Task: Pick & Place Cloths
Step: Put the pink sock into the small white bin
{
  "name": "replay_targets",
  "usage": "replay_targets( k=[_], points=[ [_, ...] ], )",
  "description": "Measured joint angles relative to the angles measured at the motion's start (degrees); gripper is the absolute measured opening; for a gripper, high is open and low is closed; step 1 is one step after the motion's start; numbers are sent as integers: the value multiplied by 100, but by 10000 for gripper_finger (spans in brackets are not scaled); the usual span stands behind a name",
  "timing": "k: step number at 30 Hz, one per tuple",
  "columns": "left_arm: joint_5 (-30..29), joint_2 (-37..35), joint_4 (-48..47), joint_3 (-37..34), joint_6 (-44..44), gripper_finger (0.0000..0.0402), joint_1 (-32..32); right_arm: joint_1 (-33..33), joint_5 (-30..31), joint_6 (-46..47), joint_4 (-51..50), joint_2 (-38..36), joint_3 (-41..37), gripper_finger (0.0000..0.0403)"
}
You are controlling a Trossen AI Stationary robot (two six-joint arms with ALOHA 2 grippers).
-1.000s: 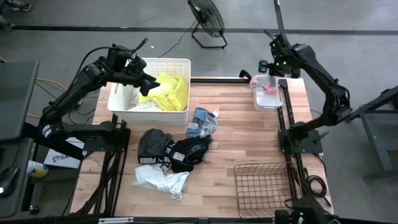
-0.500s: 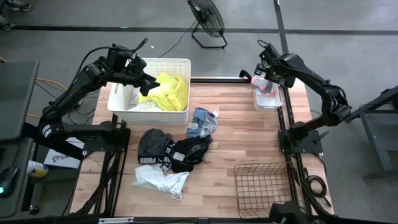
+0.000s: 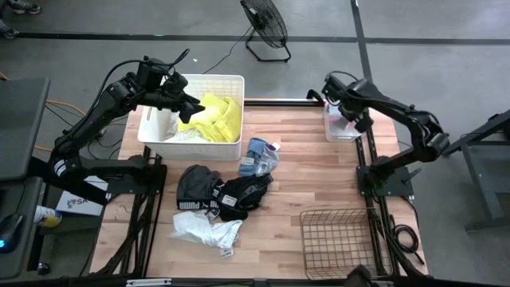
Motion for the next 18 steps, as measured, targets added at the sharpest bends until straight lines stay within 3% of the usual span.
replay_targets(
  k=[8,18],
  points=[
    [2,0,-57,0,145,202,-1,215,-182,1575,8,0,-436,12],
    [3,0,-55,0,306,202,0,-53,-134,1674,181,0,-748,11]
  ],
)
